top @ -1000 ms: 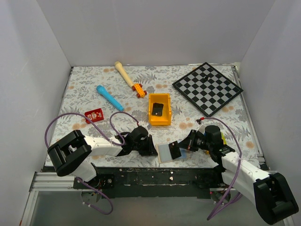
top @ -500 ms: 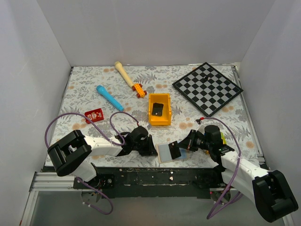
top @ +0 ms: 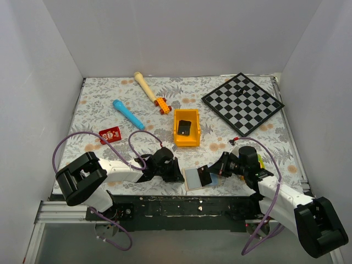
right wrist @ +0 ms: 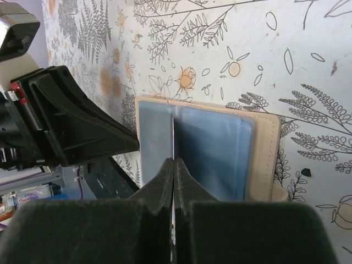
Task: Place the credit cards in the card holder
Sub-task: Insert the credit card into the card holder.
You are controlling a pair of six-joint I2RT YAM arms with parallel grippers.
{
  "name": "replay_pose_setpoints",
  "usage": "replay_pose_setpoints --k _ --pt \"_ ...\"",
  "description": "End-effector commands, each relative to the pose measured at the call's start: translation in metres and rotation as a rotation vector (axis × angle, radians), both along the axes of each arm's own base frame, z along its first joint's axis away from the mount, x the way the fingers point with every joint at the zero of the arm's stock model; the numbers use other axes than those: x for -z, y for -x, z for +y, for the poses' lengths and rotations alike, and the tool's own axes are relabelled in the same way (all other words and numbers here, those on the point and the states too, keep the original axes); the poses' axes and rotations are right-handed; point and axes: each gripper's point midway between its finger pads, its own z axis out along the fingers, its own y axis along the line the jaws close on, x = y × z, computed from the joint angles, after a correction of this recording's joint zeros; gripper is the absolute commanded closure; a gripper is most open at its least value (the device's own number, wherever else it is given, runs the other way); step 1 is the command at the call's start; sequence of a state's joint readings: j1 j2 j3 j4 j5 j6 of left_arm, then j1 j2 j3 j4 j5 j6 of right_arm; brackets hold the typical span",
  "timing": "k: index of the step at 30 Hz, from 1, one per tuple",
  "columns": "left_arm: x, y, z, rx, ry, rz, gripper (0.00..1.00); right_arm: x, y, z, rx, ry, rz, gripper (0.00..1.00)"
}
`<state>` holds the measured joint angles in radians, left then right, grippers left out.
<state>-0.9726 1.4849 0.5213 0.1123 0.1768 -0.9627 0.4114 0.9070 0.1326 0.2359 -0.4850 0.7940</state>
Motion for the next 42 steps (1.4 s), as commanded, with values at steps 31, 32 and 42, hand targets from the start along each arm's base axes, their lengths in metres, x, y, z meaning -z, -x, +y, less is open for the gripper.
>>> replay_pose_setpoints --k 31,32,42 --pt "-0.006 -0.006 -0.009 0.005 0.001 -0.018 0.95 0.009 -0.005 0.010 -0.026 -0.049 0.026 0.99" --pt "-0.006 -0.006 -0.009 0.008 0.001 -0.019 0.95 0.010 -0.005 0.010 -0.027 -0.046 0.023 0.99" --pt "-0.005 -0.006 -0.010 0.009 -0.002 -0.018 0.96 0.019 -0.003 0.009 -0.020 -0.044 0.044 0.99"
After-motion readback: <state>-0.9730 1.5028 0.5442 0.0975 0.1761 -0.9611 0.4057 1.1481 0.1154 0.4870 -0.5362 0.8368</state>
